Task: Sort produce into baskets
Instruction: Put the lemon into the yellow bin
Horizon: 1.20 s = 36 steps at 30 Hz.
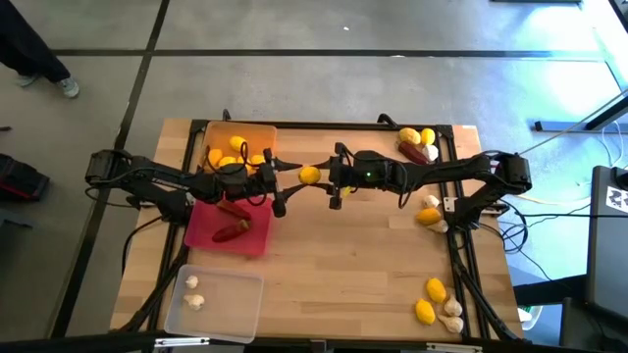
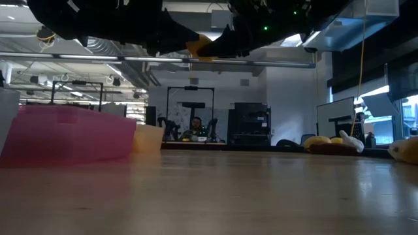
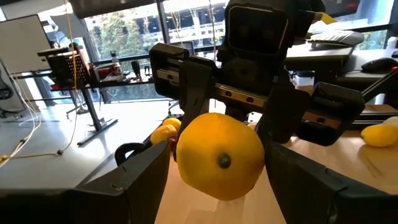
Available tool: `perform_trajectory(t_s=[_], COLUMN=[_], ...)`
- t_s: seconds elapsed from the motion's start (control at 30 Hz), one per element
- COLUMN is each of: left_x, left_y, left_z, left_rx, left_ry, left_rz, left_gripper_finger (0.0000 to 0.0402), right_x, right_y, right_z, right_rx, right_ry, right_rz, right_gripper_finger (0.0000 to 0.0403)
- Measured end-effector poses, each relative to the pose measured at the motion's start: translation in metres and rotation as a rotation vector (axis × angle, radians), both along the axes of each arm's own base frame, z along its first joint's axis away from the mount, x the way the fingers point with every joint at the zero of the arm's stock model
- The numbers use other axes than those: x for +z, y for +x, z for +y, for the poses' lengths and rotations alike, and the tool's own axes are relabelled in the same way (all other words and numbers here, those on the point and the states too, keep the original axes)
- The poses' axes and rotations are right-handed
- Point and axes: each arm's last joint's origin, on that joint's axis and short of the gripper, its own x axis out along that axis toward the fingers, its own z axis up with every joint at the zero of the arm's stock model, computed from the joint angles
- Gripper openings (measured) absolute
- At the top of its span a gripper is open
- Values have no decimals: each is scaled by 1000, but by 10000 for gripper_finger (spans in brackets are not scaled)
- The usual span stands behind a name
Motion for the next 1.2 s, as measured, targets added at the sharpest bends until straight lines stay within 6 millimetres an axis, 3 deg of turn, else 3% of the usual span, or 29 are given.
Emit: perform_trajectory(t_s=[0.73,1.2], left_x=[1,1], left_y=[1,2], left_z=[-2,1], left_rx=[-85,-77], left_ry=[-49,-57], left_rz=[-14,2], left_gripper_finger=[257,193], right_x=[1,0], right_y=[3,5], right_z=[2,1], right_rx=[77,65], right_ry=[15,22], right_rz=[-41,-56], right_gripper_finger=[177,180])
